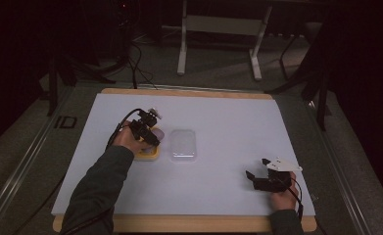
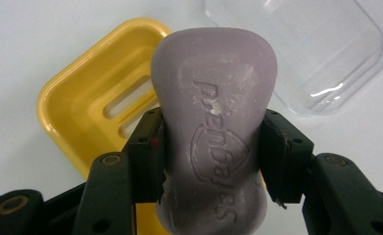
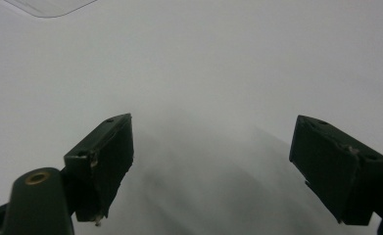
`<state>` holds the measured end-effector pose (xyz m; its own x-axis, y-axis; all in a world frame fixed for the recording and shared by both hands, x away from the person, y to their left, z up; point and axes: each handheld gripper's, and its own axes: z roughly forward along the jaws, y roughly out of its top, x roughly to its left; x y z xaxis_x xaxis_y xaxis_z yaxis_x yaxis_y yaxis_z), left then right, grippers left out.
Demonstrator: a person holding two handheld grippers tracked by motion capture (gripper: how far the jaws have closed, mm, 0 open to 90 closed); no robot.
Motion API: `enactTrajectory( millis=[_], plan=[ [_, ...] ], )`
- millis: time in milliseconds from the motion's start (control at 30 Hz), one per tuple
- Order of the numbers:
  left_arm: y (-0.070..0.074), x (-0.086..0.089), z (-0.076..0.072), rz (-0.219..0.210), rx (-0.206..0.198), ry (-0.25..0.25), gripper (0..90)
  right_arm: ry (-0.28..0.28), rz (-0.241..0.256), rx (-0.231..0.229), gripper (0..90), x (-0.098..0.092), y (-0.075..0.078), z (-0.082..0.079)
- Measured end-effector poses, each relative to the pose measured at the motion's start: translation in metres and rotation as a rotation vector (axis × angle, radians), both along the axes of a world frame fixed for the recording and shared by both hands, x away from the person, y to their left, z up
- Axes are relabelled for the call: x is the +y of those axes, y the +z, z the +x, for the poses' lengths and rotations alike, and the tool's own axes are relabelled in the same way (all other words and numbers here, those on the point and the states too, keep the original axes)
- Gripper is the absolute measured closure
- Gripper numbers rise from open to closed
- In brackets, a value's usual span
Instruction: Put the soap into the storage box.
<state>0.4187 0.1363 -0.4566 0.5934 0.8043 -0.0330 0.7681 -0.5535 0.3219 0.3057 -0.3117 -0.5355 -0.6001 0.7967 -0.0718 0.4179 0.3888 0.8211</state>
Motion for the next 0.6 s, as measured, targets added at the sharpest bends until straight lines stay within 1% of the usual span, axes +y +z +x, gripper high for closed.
enactTrajectory(
  millis=[167, 233, 400, 533, 567, 600],
  plan=[
    [-0.006, 0.006, 0.003, 0.004, 0.012, 0.027, 49.7, 0.000, 0.001, 0.000, 16.3, 0.000, 0.000, 0.000],
    [-0.009, 0.008, 0.004, 0.006, 0.023, 0.033, 49.7, 0.000, -0.001, -0.001, 16.3, 0.000, 0.000, 0.000],
    [-0.015, 0.013, 0.008, 0.000, 0.040, 0.064, 49.6, -0.001, -0.001, -0.001, 16.3, 0.000, 0.000, 0.000],
    [-0.019, 0.016, 0.010, 0.000, 0.052, 0.080, 49.6, -0.001, -0.002, -0.001, 16.3, 0.000, 0.000, 0.000],
    [-0.019, 0.016, 0.011, -0.010, 0.053, 0.087, 49.6, -0.001, -0.002, -0.001, 16.3, 0.000, 0.000, 0.000],
    [-0.020, 0.017, 0.012, -0.010, 0.059, 0.087, 49.6, 0.000, -0.002, -0.002, 16.3, 0.000, 0.000, 0.000]
  ],
)
